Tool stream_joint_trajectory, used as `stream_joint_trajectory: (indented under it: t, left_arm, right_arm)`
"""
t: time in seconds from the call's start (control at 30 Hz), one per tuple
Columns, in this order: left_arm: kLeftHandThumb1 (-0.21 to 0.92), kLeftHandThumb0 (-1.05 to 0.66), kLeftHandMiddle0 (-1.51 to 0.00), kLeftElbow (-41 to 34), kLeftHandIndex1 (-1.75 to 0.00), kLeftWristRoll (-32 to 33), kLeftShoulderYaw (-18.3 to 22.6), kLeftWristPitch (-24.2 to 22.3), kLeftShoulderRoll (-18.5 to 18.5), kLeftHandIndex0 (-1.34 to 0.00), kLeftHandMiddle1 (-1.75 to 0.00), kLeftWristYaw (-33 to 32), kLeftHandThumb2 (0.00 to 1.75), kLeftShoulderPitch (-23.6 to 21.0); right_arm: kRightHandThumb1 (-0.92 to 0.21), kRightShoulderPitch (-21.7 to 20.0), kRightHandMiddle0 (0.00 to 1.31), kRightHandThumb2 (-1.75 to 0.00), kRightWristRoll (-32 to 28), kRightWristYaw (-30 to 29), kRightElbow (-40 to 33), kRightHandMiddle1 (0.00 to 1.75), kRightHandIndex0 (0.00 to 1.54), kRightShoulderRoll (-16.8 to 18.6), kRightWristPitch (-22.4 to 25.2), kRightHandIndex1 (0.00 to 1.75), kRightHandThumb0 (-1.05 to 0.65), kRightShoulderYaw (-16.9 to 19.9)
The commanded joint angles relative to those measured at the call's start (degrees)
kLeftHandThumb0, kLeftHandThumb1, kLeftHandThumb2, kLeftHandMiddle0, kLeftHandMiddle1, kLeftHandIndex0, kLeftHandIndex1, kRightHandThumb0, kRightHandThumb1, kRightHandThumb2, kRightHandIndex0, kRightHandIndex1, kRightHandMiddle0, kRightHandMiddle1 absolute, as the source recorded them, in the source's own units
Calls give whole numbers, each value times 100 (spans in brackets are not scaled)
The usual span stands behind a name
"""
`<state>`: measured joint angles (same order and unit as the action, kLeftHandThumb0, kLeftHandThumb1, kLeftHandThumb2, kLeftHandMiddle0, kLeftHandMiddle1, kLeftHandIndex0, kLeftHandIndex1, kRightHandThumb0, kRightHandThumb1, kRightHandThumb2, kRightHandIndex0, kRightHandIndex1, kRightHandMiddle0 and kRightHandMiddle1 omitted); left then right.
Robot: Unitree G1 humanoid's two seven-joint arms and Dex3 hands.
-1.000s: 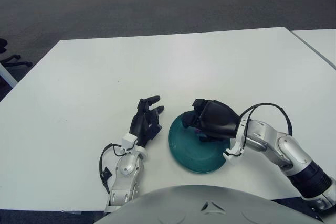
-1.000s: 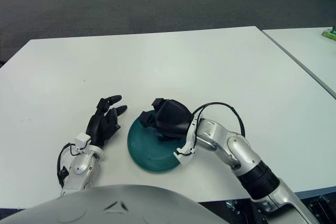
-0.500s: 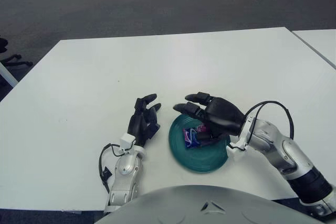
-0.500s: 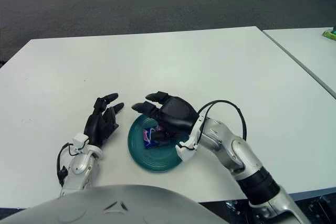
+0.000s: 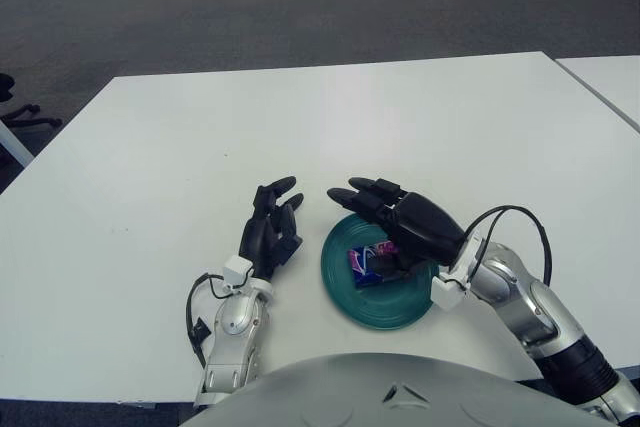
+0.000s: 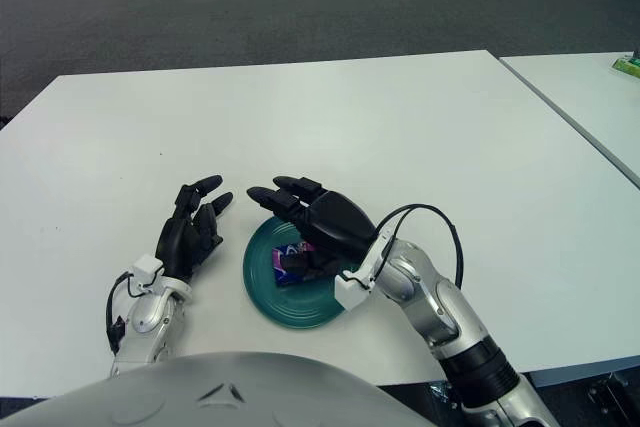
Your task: Put the gum into the plate.
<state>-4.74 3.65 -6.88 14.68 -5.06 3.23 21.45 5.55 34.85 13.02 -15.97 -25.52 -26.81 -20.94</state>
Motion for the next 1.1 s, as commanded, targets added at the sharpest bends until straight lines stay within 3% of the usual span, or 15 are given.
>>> stream_joint_trajectory:
  t: [0.0,0.2,0.43,0.53,0.67,0.77,0.9,1.07]
  left_arm:
    - [92,-77,-32,10,-101,-21,41,97,57,0,-58,21,83,-26]
    - [92,-79,-34,10,-103,-28,23,118,56,-2,-59,6,83,-49]
    - [92,-81,-36,-49,-106,9,0,108,45,-5,-62,25,84,-48]
    - [92,-82,-36,-77,-106,46,-6,86,43,-6,-65,42,84,-43]
    - [92,-81,-35,-103,-106,117,-2,39,27,-4,-68,47,83,-34]
    - [92,-80,-34,-112,-106,166,4,4,15,-2,-71,51,83,-26]
    - [92,-79,-34,-70,-105,193,11,-17,-3,0,-73,40,82,-33]
    - [92,-80,-34,-1,-106,162,11,4,2,-2,-75,34,82,-43]
  right_arm:
    - [-92,96,0,-104,-186,-62,47,9,13,136,146,0,-104,66]
    - [-92,379,0,-102,-765,-406,243,15,14,631,228,0,-105,180]
    - [-92,398,0,-98,-2062,-1243,1447,19,13,1486,-207,0,-104,833]
    - [-92,441,0,-99,-2483,-1366,1620,24,14,1798,-252,1,-104,977]
    - [-92,573,0,-99,-3571,-1179,1466,33,16,2227,219,1,-102,1139]
    - [-92,584,0,-99,-4035,-1182,1264,39,19,2345,592,2,-97,1357]
    - [-92,577,0,-99,-4453,-1247,630,51,23,2291,1311,3,-92,1781]
    - [-92,602,0,-98,-4636,-1108,528,57,26,2184,1613,4,-91,2106]
